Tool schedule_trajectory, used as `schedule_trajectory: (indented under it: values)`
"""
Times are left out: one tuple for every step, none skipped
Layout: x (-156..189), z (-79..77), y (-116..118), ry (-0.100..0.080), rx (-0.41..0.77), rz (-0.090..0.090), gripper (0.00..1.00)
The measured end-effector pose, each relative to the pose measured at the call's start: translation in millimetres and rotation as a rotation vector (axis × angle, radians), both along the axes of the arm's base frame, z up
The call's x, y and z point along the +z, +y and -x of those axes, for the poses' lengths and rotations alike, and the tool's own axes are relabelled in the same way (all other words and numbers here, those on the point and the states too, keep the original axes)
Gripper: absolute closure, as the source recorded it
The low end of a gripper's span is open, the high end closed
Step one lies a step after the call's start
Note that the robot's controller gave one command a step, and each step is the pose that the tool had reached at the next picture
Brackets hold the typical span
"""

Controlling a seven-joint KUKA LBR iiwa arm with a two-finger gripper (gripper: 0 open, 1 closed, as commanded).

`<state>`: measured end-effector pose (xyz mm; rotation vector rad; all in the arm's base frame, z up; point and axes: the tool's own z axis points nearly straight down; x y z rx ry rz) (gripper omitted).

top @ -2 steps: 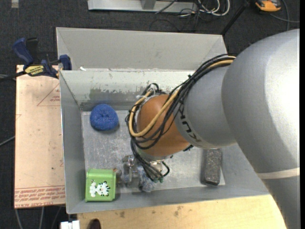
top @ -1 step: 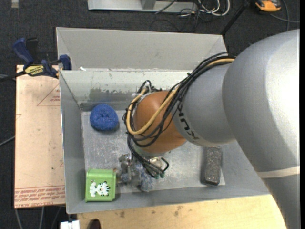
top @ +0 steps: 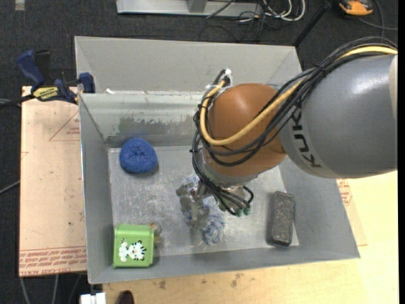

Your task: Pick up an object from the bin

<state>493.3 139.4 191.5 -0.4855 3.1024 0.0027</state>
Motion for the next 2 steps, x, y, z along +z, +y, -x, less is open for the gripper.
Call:
schedule_trajectory:
  values:
    - [-0.1, 0.1, -0.1, 0.000, 0.000, 0.000, 1.00]
    - [4.3, 2.0, -7.8, -0.001, 0.192, 0.000, 1.00]
